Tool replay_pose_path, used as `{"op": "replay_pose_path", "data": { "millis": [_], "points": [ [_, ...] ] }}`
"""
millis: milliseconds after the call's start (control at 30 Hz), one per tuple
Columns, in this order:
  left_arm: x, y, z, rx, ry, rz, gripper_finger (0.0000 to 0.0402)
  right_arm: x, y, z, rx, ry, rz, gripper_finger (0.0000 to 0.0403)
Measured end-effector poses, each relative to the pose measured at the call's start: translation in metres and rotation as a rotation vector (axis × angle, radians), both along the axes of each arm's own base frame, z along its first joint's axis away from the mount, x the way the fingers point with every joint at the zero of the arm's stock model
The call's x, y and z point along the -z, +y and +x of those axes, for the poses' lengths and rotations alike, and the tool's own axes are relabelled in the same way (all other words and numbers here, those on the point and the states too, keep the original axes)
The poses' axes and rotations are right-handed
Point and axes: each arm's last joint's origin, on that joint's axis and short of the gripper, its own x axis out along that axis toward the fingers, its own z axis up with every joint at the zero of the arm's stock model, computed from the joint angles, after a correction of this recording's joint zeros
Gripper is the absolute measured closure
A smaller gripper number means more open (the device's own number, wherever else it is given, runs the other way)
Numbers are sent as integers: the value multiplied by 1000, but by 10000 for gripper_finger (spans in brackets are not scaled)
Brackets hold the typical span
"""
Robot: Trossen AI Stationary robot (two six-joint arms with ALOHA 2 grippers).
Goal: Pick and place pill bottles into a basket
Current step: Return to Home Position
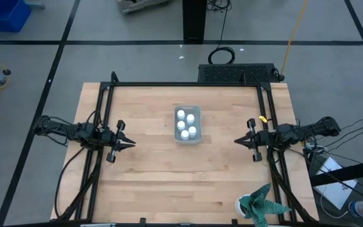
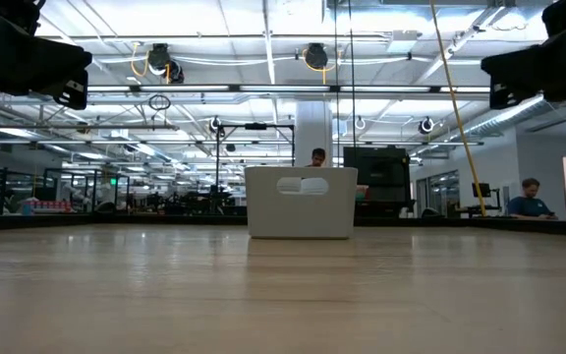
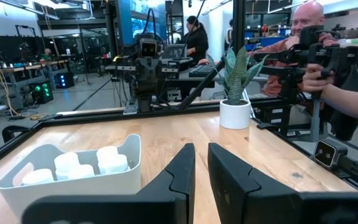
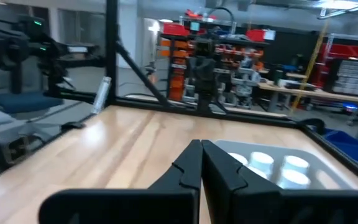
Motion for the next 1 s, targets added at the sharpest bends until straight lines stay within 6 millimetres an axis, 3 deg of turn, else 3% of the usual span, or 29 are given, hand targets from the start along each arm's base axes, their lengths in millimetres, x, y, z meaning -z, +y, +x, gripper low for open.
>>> {"op": "replay_pose_path", "data": {
  "millis": [333, 1000],
  "points": [
    [0, 0, 0, 0, 0, 0, 350, 3, -14, 2, 34, 22, 10, 403],
    [0, 0, 0, 0, 0, 0, 350, 4, -14, 3, 37, 34, 23, 399]
  ]
}}
